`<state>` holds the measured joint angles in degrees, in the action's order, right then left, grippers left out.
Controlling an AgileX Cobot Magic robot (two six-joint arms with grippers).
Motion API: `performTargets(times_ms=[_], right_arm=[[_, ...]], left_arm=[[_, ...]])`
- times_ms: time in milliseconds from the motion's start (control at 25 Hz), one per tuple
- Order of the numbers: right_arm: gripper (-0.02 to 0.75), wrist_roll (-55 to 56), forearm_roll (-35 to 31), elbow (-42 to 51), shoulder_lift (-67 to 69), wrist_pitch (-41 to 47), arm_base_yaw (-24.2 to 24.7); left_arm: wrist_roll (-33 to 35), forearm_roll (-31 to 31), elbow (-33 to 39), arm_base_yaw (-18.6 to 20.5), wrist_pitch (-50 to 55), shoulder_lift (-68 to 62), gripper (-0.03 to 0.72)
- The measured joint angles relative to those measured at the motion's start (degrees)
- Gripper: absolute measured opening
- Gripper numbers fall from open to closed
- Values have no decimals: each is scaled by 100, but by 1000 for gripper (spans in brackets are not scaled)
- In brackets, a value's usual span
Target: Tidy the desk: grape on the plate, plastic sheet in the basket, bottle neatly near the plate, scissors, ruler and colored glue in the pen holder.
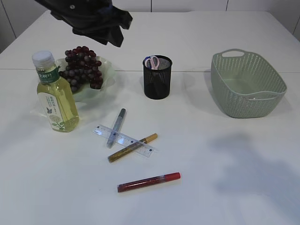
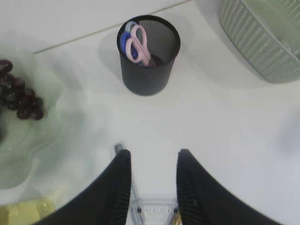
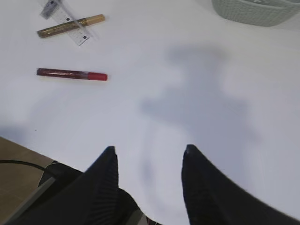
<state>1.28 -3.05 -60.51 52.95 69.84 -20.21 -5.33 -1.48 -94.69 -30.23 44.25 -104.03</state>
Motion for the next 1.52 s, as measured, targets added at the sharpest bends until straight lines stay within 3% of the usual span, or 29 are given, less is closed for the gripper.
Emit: performTargets(times_ms=[160,280,480,640,800,1080,1520], right_arm=[[364,-258,-430,-240,581,0,0],[364,-552,-758,-493,1125,0,0],[364,-985,-1229,-976,1919,-10,0],[364,-1269,-1383,-1446,2590,-30,0],[364,-1382,-1396,-2017,3313,-31,-154],[364,-1443,-1343,-2955,4421,6,-752],[364,-1469,-1058,-3962,5658,66,-1050]], left_arm=[[-137,82,0,0,617,520,262],[-464,314,0,24,981,811,328],[-1138,1284,0,34,1786,1089,434],[-1306,1617,0,37,2519,1274,450],[-1230,1462,0,37,2697,1430,452],[-1046,907,54,37,2718,1904,391],[-1043,772,1774,37,2755,3659,385]])
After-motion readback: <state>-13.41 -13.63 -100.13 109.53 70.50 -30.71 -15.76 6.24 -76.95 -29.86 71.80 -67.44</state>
